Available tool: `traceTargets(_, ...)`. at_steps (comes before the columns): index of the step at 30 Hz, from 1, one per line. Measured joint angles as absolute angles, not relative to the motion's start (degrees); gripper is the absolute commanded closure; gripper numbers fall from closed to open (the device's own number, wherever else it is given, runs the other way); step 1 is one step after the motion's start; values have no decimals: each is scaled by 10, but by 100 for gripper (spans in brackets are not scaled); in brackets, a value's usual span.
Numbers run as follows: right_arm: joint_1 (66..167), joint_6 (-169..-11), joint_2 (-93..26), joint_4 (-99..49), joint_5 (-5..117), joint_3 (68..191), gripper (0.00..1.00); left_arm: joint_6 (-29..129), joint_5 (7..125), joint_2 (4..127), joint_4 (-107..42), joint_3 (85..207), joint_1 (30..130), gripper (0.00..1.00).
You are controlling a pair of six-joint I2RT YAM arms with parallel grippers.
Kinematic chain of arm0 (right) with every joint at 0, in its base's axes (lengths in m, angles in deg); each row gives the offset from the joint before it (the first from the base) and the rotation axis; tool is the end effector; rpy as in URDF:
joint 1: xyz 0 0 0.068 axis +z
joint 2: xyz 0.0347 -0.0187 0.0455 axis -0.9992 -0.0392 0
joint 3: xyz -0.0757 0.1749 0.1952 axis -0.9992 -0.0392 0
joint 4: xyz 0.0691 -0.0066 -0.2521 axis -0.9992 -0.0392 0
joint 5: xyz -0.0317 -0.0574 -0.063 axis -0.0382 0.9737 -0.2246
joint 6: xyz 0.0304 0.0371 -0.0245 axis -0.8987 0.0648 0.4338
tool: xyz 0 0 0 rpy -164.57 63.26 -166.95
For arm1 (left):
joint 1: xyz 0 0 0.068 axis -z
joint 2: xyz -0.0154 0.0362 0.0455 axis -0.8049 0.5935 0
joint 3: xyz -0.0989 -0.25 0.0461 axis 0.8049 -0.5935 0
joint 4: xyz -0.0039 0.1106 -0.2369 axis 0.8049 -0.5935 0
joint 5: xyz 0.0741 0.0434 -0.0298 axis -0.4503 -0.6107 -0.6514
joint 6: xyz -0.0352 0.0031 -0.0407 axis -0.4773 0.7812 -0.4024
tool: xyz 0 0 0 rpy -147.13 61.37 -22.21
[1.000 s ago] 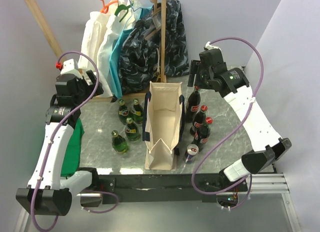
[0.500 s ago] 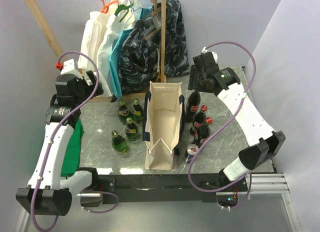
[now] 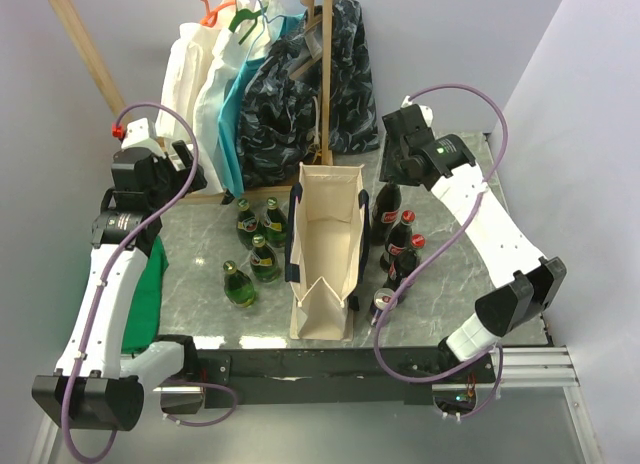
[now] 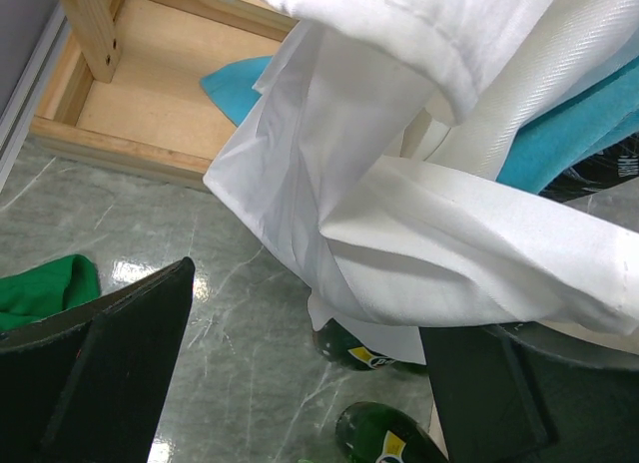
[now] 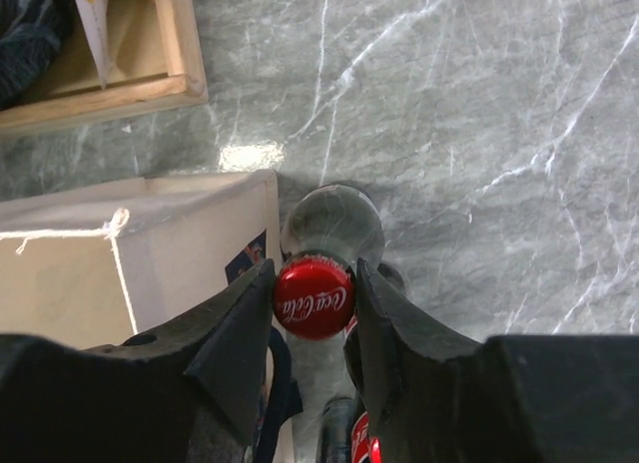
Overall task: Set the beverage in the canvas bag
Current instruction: Pick up the drink from the center of the board.
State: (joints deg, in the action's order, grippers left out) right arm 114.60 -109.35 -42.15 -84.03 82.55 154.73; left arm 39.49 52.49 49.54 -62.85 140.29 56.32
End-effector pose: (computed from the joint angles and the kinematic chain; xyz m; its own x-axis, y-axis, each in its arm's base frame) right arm 0.2906 0.1342 0.4024 -0.7029 0.1113 -0.7025 0.0838 0.9938 0.0736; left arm 0.2239 -0.0073 0.3909 -0.3242 -0.3523 -0.8779 -0.1734 0.9345 -0.3110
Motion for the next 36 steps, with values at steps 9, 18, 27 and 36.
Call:
traceTargets(9,1143,-1092,-434,-840,840,1547,100,395,521,499,-629,1403,563,4)
traceTargets(18,1142,-1091,-434,-839,839,1547,100,395,521,499,-629,1403,563,4)
traceTargets(27,1142,-1090,-434,-840,837,1550,100,410,541,497,-629,1403,563,4)
traceTargets(36,1141,-1089,-457,-885,829,1593,100,411,650,466,-628,1402,565,15)
